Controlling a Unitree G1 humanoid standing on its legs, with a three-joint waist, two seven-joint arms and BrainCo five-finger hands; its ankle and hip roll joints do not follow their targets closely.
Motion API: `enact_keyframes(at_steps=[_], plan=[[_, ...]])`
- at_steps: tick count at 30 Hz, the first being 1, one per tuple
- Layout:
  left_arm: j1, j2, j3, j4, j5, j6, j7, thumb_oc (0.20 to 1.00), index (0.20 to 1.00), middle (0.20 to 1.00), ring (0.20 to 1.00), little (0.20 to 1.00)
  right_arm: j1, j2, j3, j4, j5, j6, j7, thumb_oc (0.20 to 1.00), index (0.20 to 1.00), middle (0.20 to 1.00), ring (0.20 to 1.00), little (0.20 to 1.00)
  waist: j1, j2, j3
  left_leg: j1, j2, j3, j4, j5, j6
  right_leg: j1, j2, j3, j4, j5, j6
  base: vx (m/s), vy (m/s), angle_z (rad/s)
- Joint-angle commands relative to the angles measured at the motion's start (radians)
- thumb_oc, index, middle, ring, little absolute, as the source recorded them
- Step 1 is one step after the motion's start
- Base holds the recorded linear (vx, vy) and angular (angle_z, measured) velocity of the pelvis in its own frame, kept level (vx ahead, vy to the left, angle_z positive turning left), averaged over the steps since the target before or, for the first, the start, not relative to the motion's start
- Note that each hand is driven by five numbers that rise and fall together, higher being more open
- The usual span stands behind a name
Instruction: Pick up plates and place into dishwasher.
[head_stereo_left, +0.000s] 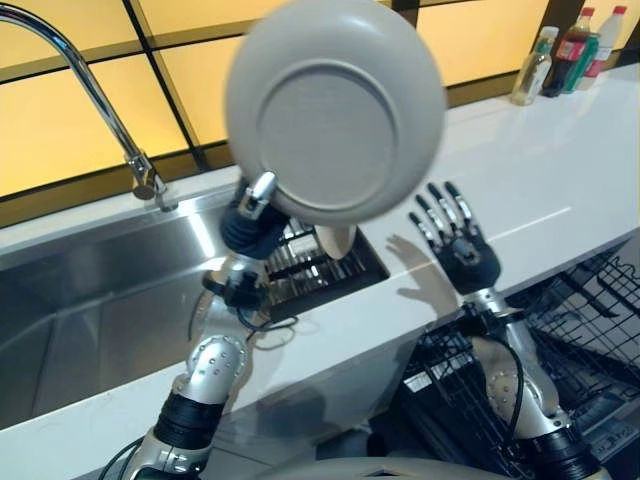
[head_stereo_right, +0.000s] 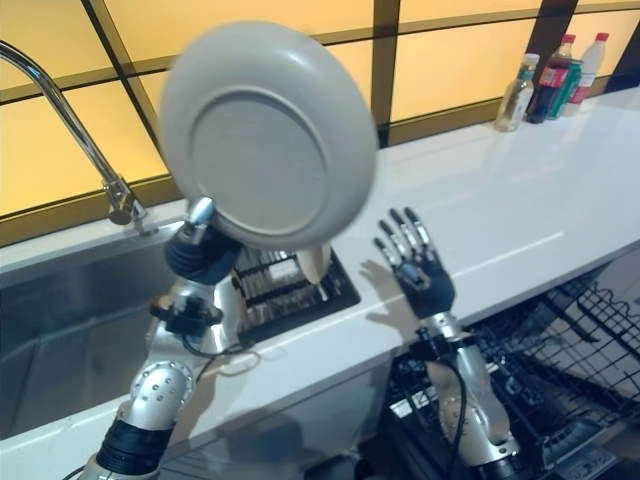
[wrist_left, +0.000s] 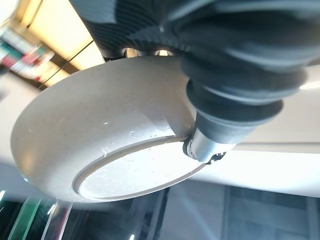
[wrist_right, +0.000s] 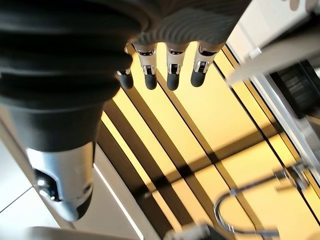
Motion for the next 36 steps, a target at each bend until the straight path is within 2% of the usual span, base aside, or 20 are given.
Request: enact_keyframes(at_steps=[1, 10, 15, 19, 25, 36], plan=[[-0.015, 0.038, -0.022, -0.015, 0.005, -0.008, -0.012, 0.2, 0.2, 0.2, 0.2, 0.2, -0.091, 0.033, 0.001, -0.052, 0.036, 0.011, 0.045, 1.0, 1.0, 1.0, 1.0, 1.0, 0.026, -0.045, -0.041, -0.082, 0.007, -0.051, 0.015, -0.024, 0.009, 0.009, -0.067, -0.014, 0.075, -0.124, 0.106, 0.0, 0.0, 0.0], [0.004, 0.057, -0.046, 0.046, 0.064, -0.004, 0.001, 0.2, 0.2, 0.2, 0.2, 0.2, -0.117, 0.027, 0.041, -0.087, 0.132, 0.112, 0.142, 1.0, 1.0, 1.0, 1.0, 1.0, 0.041, -0.053, -0.045, -0.088, 0.006, -0.059, 0.023, -0.026, 0.015, 0.009, -0.068, -0.017, 0.08, -0.127, 0.103, 0.0, 0.0, 0.0], [0.0, 0.061, -0.058, 0.063, 0.112, -0.024, 0.03, 0.2, 0.2, 0.2, 0.2, 0.2, -0.129, 0.042, 0.053, -0.1, 0.14, 0.106, 0.154, 1.0, 1.0, 1.0, 1.0, 1.0, 0.044, -0.055, -0.044, -0.089, 0.005, -0.065, 0.027, -0.027, 0.015, 0.008, -0.069, -0.018, 0.086, -0.13, 0.102, 0.0, 0.0, 0.0], [0.0, 0.067, -0.054, 0.074, 0.183, -0.065, 0.075, 0.2, 0.2, 0.2, 0.2, 0.2, -0.121, 0.04, 0.049, -0.114, 0.129, 0.094, 0.162, 1.0, 1.0, 1.0, 1.0, 1.0, 0.043, -0.057, -0.047, -0.089, 0.005, -0.065, 0.025, -0.027, 0.016, 0.007, -0.07, -0.018, 0.086, -0.13, 0.104, 0.0, 0.0, 0.0], [0.004, 0.093, 0.016, 0.078, 0.298, -0.122, 0.137, 0.2, 0.2, 0.2, 0.2, 0.2, -0.098, 0.026, 0.009, -0.127, 0.122, 0.093, 0.185, 1.0, 1.0, 1.0, 1.0, 1.0, 0.044, -0.058, -0.044, -0.091, 0.004, -0.067, 0.025, -0.025, 0.017, 0.006, -0.07, -0.019, 0.085, -0.129, 0.103, 0.0, 0.0, 0.0], [0.03, 0.069, 0.002, 0.115, 0.311, -0.08, 0.145, 0.2, 0.2, 0.2, 0.2, 0.2, -0.108, 0.056, -0.003, -0.153, 0.143, 0.09, 0.179, 1.0, 1.0, 1.0, 1.0, 1.0, 0.049, -0.061, -0.033, -0.099, 0.006, -0.073, 0.036, -0.028, 0.016, 0.006, -0.071, -0.023, 0.086, -0.13, 0.099, 0.0, 0.0, 0.0]])
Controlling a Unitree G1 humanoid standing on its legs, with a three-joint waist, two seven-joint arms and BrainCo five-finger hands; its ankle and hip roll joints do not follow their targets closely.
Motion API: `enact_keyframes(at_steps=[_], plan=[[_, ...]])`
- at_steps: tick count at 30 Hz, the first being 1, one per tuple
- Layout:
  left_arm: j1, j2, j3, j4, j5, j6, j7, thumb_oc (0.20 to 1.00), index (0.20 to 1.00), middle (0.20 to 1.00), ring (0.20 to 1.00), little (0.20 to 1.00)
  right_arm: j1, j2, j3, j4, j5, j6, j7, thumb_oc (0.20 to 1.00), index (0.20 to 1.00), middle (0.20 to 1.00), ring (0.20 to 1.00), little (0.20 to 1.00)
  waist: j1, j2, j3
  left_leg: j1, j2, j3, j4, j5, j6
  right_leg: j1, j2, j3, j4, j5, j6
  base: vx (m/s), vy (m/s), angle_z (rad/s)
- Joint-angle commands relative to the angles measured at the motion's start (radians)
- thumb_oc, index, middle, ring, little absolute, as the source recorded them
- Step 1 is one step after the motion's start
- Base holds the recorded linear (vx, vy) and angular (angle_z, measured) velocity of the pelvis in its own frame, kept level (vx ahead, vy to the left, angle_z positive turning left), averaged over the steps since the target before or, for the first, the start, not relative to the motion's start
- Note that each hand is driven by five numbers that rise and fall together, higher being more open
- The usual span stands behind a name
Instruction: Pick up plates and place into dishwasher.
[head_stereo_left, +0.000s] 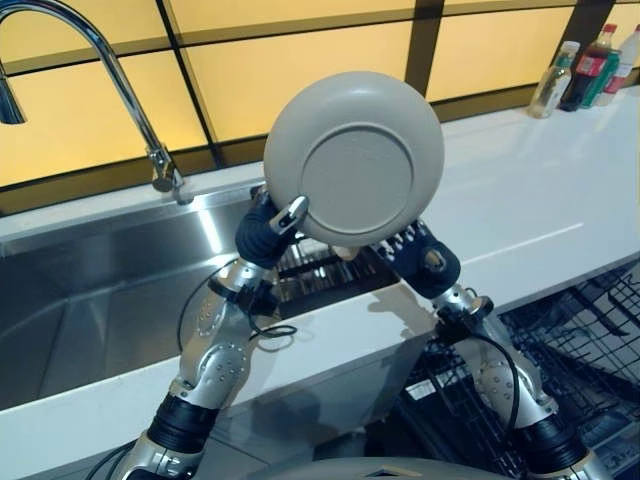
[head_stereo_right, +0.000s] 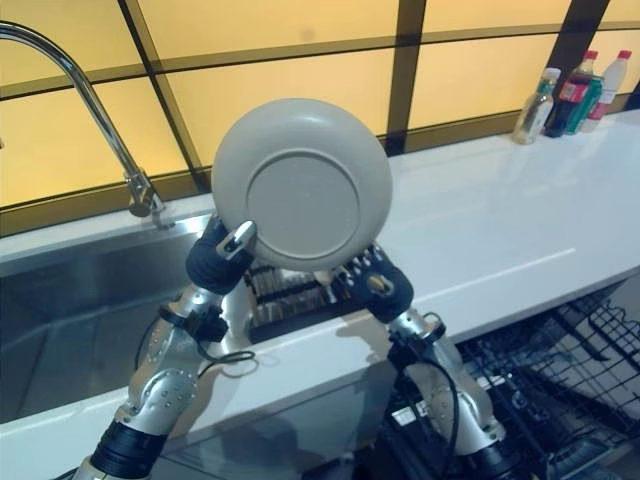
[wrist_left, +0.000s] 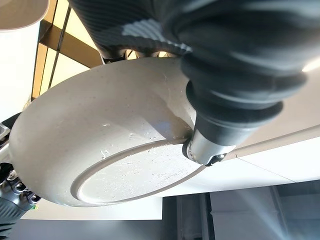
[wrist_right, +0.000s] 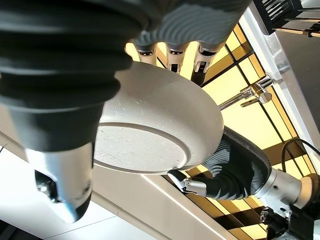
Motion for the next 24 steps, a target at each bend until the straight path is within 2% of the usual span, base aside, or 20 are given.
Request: enact_keyframes(at_steps=[1, 14, 22, 23, 24], plan=[[0.007, 0.022, -0.022, 0.06, 0.038, -0.028, 0.008, 0.2, 0.2, 0.2, 0.2, 0.2, -0.062, 0.064, -0.05, -0.112, 0.057, -0.044, 0.026, 1.0, 1.0, 1.0, 1.0, 1.0, 0.0, -0.041, -0.019, -0.099, 0.006, -0.067, 0.038, -0.028, 0.016, 0.005, -0.07, -0.019, 0.087, -0.13, 0.098, 0.0, 0.0, 0.0], [0.046, 0.012, -0.125, 0.082, 0.005, -0.013, -0.047, 0.2, 0.2, 0.2, 0.2, 0.2, -0.073, 0.07, -0.037, -0.134, 0.08, -0.028, 0.006, 1.0, 1.0, 1.0, 1.0, 1.0, -0.005, -0.045, -0.012, -0.101, 0.016, -0.052, 0.048, -0.034, 0.015, 0.004, -0.073, -0.022, 0.087, -0.132, 0.1, 0.0, 0.0, 0.0], [0.046, -0.001, -0.201, 0.11, 0.007, -0.037, -0.074, 0.2, 0.2, 0.2, 0.2, 0.2, -0.098, 0.078, -0.004, -0.145, 0.081, -0.009, -0.006, 1.0, 1.0, 1.0, 1.0, 1.0, -0.012, -0.045, -0.012, -0.1, 0.018, -0.049, 0.048, -0.035, 0.015, 0.003, -0.071, -0.015, 0.087, -0.133, 0.102, 0.0, 0.0, 0.0], [0.047, -0.002, -0.205, 0.105, 0.014, -0.035, -0.071, 0.2, 0.2, 0.2, 0.2, 0.2, -0.097, 0.079, -0.001, -0.146, 0.076, -0.008, -0.008, 0.818, 0.818, 0.818, 0.818, 0.818, -0.012, -0.045, -0.011, -0.099, 0.018, -0.049, 0.048, -0.035, 0.015, 0.003, -0.071, -0.014, 0.087, -0.133, 0.102, 0.0, 0.0, 0.0], [0.047, -0.001, -0.21, 0.109, 0.018, -0.039, -0.073, 0.2, 0.2, 0.2, 0.2, 0.2, -0.098, 0.079, 0.003, -0.144, 0.072, -0.008, -0.005, 0.46, 0.46, 0.46, 0.46, 0.46, -0.013, -0.045, -0.01, -0.099, 0.018, -0.049, 0.047, -0.035, 0.016, 0.003, -0.071, -0.014, 0.087, -0.131, 0.103, 0.0, 0.0, 0.0]])
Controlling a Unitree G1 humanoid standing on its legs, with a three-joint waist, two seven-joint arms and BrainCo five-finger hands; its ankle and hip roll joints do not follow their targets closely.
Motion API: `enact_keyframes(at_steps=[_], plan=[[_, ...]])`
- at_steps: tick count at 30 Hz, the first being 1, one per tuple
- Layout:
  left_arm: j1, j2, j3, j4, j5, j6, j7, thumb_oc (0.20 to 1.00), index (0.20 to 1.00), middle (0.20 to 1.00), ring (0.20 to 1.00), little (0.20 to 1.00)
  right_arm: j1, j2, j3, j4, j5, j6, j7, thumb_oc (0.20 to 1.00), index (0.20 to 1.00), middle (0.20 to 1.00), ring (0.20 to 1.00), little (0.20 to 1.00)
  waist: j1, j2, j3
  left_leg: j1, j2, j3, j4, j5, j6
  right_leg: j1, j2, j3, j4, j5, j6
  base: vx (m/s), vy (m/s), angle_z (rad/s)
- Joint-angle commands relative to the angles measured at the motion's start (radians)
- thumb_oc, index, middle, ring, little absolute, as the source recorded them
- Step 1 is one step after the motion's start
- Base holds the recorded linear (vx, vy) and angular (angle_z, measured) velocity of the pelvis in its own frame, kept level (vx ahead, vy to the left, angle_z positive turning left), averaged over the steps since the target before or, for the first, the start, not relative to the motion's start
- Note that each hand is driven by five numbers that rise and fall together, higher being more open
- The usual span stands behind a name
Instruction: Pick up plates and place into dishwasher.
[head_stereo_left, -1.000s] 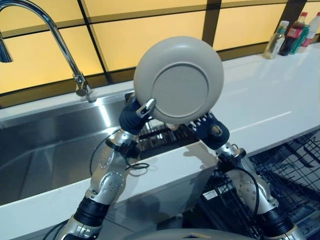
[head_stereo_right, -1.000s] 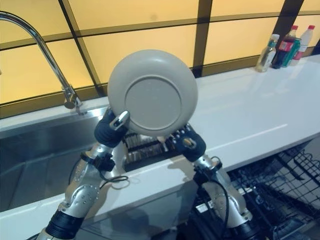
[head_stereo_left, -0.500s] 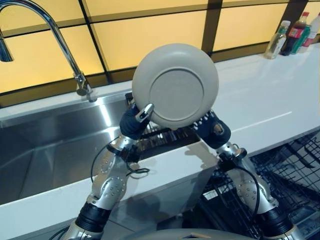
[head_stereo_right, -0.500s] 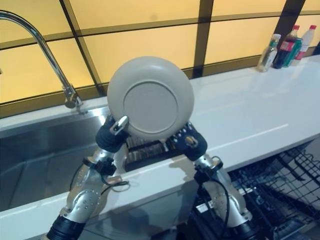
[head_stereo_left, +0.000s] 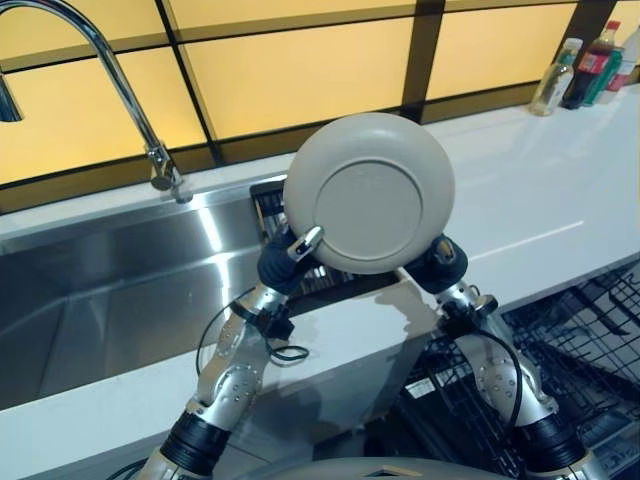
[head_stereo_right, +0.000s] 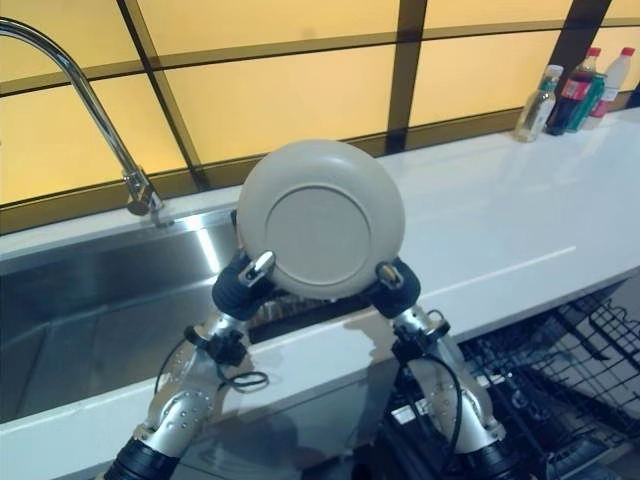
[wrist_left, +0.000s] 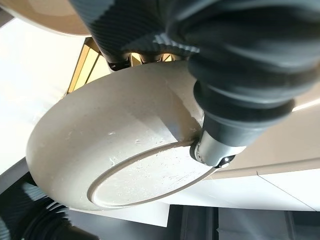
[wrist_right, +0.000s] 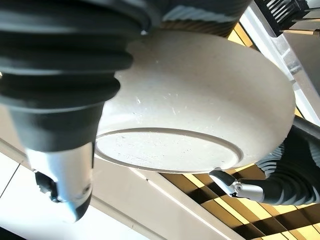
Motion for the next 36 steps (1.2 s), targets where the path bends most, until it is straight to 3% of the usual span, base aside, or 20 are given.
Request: enact_keyframes(at_steps=[1, 11, 23, 24, 25, 31, 36], plan=[[-0.024, 0.027, -0.095, 0.041, 0.041, -0.012, -0.025, 0.2, 0.2, 0.2, 0.2, 0.2, -0.099, 0.06, 0.032, -0.14, 0.011, -0.008, 0.031, 0.219, 0.219, 0.219, 0.219, 0.219, -0.011, -0.045, -0.009, -0.088, 0.017, -0.049, 0.047, -0.035, 0.016, 0.011, -0.072, -0.011, 0.086, -0.131, 0.103, 0.0, 0.0, 0.0], [-0.02, 0.034, -0.085, 0.043, 0.026, -0.013, -0.01, 0.2, 0.2, 0.2, 0.2, 0.2, -0.085, 0.033, 0.037, -0.147, -0.017, 0.04, 0.035, 0.2, 0.2, 0.2, 0.2, 0.2, -0.016, -0.045, -0.007, -0.084, 0.017, -0.045, 0.04, -0.03, 0.017, 0.011, -0.072, -0.007, 0.086, -0.127, 0.107, 0.0, 0.0, 0.0], [-0.009, 0.045, -0.089, 0.052, 0.076, -0.043, 0.013, 0.2, 0.2, 0.2, 0.2, 0.2, -0.068, 0.02, 0.031, -0.126, -0.059, 0.01, 0.011, 0.2, 0.2, 0.2, 0.2, 0.2, -0.019, -0.051, -0.01, -0.08, 0.014, -0.045, 0.032, -0.03, 0.02, 0.011, -0.074, -0.005, 0.081, -0.122, 0.111, 0.0, 0.0, 0.0], [-0.007, 0.048, -0.085, 0.051, 0.084, -0.05, 0.03, 0.495, 0.495, 0.495, 0.495, 0.495, -0.062, 0.022, 0.022, -0.121, -0.049, 0.009, -0.001, 0.2, 0.2, 0.2, 0.2, 0.2, -0.022, -0.052, -0.011, -0.08, 0.015, -0.042, 0.031, -0.031, 0.021, 0.009, -0.074, 0.0, 0.08, -0.12, 0.113, 0.0, 0.0, 0.0], [-0.002, 0.05, -0.074, 0.051, 0.095, -0.054, 0.043, 1.0, 1.0, 1.0, 1.0, 1.0, -0.054, 0.022, 0.01, -0.114, -0.042, -0.002, -0.015, 0.2, 0.2, 0.2, 0.2, 0.2, -0.025, -0.052, -0.012, -0.079, 0.016, -0.038, 0.029, -0.031, 0.021, 0.008, -0.073, 0.003, 0.077, -0.117, 0.115, 0.0, 0.0, 0.0], [0.081, 0.056, 0.031, 0.001, 0.068, -0.059, 0.048, 1.0, 1.0, 1.0, 1.0, 1.0, 0.019, 0.027, -0.114, -0.096, -0.053, -0.108, -0.093, 0.2, 0.2, 0.2, 0.2, 0.2, -0.033, -0.049, -0.014, -0.076, 0.02, -0.025, 0.026, -0.032, 0.025, -0.001, -0.069, 0.019, 0.078, -0.111, 0.117, 0.0, 0.004, -0.01], [0.13, 0.043, 0.097, -0.036, 0.012, -0.061, -0.002, 1.0, 1.0, 1.0, 1.0, 1.0, 0.05, 0.036, -0.228, -0.084, -0.125, -0.219, -0.215, 0.2, 0.2, 0.2, 0.2, 0.2, -0.044, -0.05, -0.011, -0.073, 0.021, -0.012, 0.032, -0.039, 0.028, -0.004, -0.069, 0.032, 0.077, -0.106, 0.117, 0.0, 0.0, 0.0]])
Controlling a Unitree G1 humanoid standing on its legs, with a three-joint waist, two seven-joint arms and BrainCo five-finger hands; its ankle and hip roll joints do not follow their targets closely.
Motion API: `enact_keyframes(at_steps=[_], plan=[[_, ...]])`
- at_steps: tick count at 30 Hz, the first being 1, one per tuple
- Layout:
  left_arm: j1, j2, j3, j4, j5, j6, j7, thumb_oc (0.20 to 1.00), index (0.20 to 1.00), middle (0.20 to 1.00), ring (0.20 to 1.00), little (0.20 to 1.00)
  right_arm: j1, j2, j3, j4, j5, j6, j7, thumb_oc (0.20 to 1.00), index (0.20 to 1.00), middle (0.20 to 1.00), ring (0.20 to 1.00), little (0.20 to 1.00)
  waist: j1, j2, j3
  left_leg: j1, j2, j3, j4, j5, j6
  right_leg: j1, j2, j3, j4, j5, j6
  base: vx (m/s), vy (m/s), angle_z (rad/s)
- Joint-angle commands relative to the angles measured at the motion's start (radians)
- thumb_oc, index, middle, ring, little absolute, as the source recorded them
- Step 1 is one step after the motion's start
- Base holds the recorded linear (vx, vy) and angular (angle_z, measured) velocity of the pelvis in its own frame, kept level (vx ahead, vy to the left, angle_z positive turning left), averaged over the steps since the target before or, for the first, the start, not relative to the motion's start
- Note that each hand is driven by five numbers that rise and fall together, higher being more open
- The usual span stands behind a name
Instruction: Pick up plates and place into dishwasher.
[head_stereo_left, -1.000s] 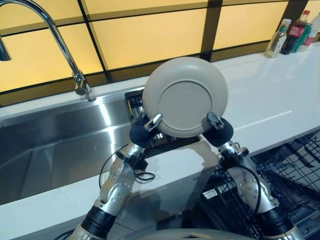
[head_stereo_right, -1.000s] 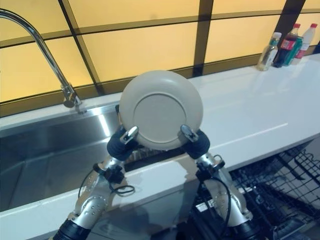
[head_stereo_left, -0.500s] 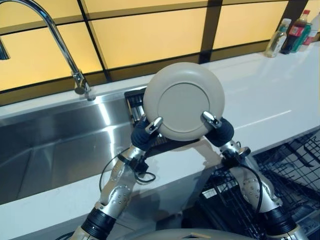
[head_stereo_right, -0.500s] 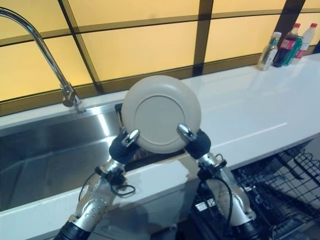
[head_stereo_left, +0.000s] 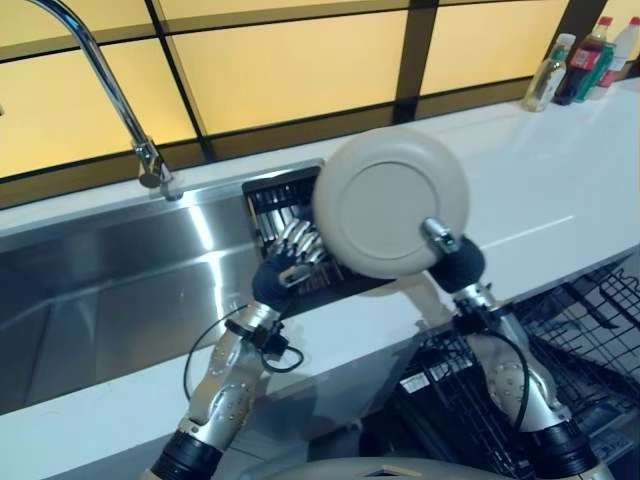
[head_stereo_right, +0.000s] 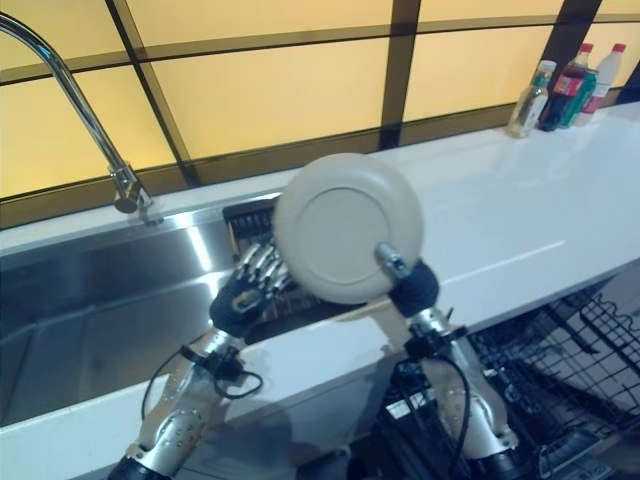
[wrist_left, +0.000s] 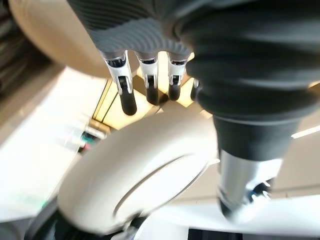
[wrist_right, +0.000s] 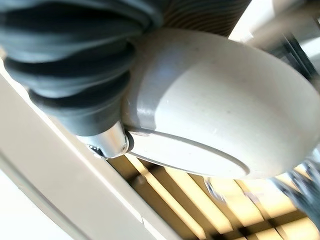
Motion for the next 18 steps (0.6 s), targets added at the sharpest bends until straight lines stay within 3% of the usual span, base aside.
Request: enact_keyframes(at_steps=[1, 8, 13, 15, 18], plan=[[0.022, 0.015, 0.032, -0.079, -0.048, -0.037, -0.066, 1.0, 1.0, 1.0, 1.0, 1.0, -0.021, 0.042, -0.107, -0.077, -0.024, -0.15, -0.087, 0.2, 0.2, 0.2, 0.2, 0.2, -0.022, -0.029, -0.028, -0.076, 0.021, -0.021, 0.037, -0.044, 0.028, -0.003, -0.07, 0.025, 0.076, -0.104, 0.117, -0.02, 0.01, -0.04], [0.012, -0.011, -0.045, -0.137, -0.149, 0.011, -0.109, 1.0, 1.0, 1.0, 1.0, 1.0, -0.016, 0.054, -0.166, -0.061, -0.138, -0.264, -0.195, 0.2, 0.2, 0.2, 0.2, 0.2, -0.05, -0.025, -0.022, -0.07, 0.015, -0.005, 0.049, -0.062, 0.033, -0.011, -0.072, 0.056, 0.075, -0.096, 0.125, -0.01, 0.017, -0.09], [-0.013, -0.029, -0.135, -0.134, -0.175, 0.045, -0.165, 1.0, 1.0, 1.0, 1.0, 1.0, 0.002, 0.052, -0.181, -0.026, -0.142, -0.306, -0.228, 0.2, 0.2, 0.2, 0.2, 0.2, -0.081, -0.024, -0.02, -0.065, 0.008, 0.021, 0.052, -0.074, 0.04, -0.026, -0.078, 0.086, 0.076, -0.086, 0.137, -0.01, 0.014, -0.09], [-0.024, -0.034, -0.168, -0.138, -0.194, 0.063, -0.208, 1.0, 1.0, 1.0, 1.0, 1.0, 0.007, 0.062, -0.185, -0.003, -0.194, -0.322, -0.263, 0.2, 0.2, 0.2, 0.2, 0.2, -0.094, -0.022, -0.017, -0.065, 0.004, 0.034, 0.058, -0.083, 0.044, -0.036, -0.08, 0.099, 0.082, -0.084, 0.144, -0.02, 0.021, -0.18], [-0.052, -0.029, -0.229, -0.144, -0.235, 0.085, -0.249, 1.0, 1.0, 1.0, 1.0, 1.0, 0.014, 0.046, -0.2, 0.052, -0.385, -0.306, -0.396, 0.2, 0.2, 0.2, 0.2, 0.2, -0.131, -0.015, -0.007, -0.061, -0.004, 0.063, 0.079, -0.102, 0.055, -0.057, -0.085, 0.136, 0.106, -0.081, 0.157, -0.02, 0.046, -0.18]])
